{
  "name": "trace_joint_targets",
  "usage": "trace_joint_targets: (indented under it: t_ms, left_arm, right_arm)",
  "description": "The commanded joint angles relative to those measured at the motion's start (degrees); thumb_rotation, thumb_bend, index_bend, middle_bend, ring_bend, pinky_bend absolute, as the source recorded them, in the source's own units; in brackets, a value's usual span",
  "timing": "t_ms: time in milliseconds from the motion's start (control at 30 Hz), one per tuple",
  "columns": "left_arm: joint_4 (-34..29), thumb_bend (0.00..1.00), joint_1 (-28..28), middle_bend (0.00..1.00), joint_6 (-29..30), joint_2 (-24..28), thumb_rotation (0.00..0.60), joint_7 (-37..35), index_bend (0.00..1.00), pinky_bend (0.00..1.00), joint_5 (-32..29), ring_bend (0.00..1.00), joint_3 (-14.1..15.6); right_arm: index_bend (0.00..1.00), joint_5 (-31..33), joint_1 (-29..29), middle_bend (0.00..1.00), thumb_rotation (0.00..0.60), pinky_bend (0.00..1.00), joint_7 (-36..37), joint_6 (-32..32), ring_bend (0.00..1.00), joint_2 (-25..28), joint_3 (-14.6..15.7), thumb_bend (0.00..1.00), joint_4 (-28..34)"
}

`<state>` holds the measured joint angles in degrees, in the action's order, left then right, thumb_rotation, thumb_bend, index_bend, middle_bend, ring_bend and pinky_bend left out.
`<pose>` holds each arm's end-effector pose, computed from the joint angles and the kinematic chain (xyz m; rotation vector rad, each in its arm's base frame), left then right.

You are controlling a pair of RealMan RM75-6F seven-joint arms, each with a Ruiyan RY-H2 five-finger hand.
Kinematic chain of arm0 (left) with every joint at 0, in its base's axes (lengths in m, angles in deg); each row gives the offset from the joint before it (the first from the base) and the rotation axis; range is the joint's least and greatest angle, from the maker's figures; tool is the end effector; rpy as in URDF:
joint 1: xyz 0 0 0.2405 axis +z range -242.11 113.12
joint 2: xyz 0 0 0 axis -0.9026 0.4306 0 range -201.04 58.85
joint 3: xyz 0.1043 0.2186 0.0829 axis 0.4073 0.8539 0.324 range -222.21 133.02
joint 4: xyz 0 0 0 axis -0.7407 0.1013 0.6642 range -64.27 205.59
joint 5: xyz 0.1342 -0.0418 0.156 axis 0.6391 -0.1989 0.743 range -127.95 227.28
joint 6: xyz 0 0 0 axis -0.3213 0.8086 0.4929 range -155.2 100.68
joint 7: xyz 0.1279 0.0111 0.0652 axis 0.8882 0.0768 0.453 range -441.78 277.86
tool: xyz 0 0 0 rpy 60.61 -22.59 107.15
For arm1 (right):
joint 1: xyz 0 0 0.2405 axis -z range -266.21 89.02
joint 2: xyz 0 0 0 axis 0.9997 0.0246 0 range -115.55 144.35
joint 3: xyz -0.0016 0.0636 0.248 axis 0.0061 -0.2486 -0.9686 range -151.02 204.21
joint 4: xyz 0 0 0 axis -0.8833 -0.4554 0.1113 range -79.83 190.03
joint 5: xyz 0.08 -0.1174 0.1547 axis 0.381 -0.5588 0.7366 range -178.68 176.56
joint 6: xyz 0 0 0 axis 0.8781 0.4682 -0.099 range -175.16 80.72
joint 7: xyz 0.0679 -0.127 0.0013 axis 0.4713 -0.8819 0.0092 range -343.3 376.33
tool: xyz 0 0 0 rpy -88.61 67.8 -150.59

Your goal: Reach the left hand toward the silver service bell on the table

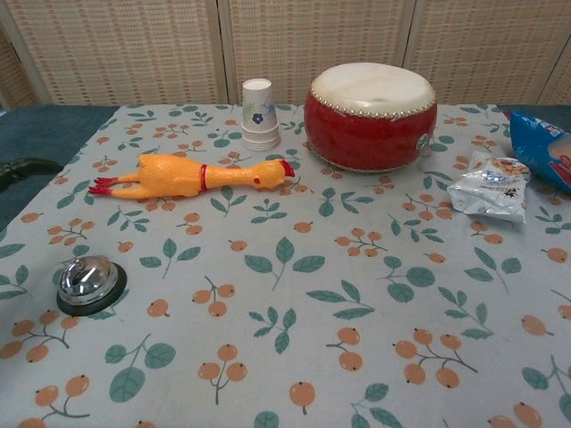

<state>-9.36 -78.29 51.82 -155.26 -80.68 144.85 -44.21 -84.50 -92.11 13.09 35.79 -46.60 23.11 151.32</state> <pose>-0.2650 0.2084 0.0339 -1.6932 -0.9171 -1.0811 -0.3126 -0.1752 0.1691 1.3681 -0.9201 0.8212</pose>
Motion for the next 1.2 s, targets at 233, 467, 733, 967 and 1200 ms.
trace_joint_targets:
  t_ms: [233, 467, 733, 967, 1200]
  left_arm:
    - [13.98, 1.00, -3.49, 0.00, -2.71, -13.11, 0.600, -5.46, 0.00, 0.10, 1.77, 0.00, 1.08]
    - [20.61, 1.00, -4.35, 0.00, -3.82, -17.60, 0.600, -7.88, 0.00, 0.10, 2.65, 0.00, 3.16]
    - [24.78, 1.00, -4.74, 0.00, -6.03, -19.64, 0.600, -10.66, 0.00, 0.10, 1.25, 0.00, 4.16]
    - [22.78, 1.00, -4.66, 0.00, -2.60, -17.20, 0.600, -10.41, 0.00, 0.10, 1.11, 0.00, 3.16]
    - [4.98, 1.00, -2.68, 0.00, 1.91, -0.19, 0.600, 0.65, 0.00, 0.09, 0.09, 0.00, 2.52]
  right_arm:
    - [0.00, 0.09, -0.04, 0.00, 0.600, 0.09, 0.76, -0.19, 0.00, 0.48, -0.02, 0.38, 0.09]
    - [0.00, -0.09, -0.32, 0.00, 0.600, 0.09, 0.89, -0.94, 0.00, 0.84, 0.26, 0.38, 0.27]
    - [0.00, -0.05, -0.50, 0.00, 0.600, 0.09, 0.70, -1.22, 0.00, 0.77, 0.30, 0.38, 0.13]
    - [0.00, -0.02, -0.59, 0.00, 0.600, 0.09, 0.65, -1.46, 0.00, 0.90, 0.40, 0.38, 0.33]
    - [0.00, 0.34, -0.68, 0.00, 0.600, 0.09, 0.88, -1.40, 0.00, 0.90, 0.11, 0.38, 0.40]
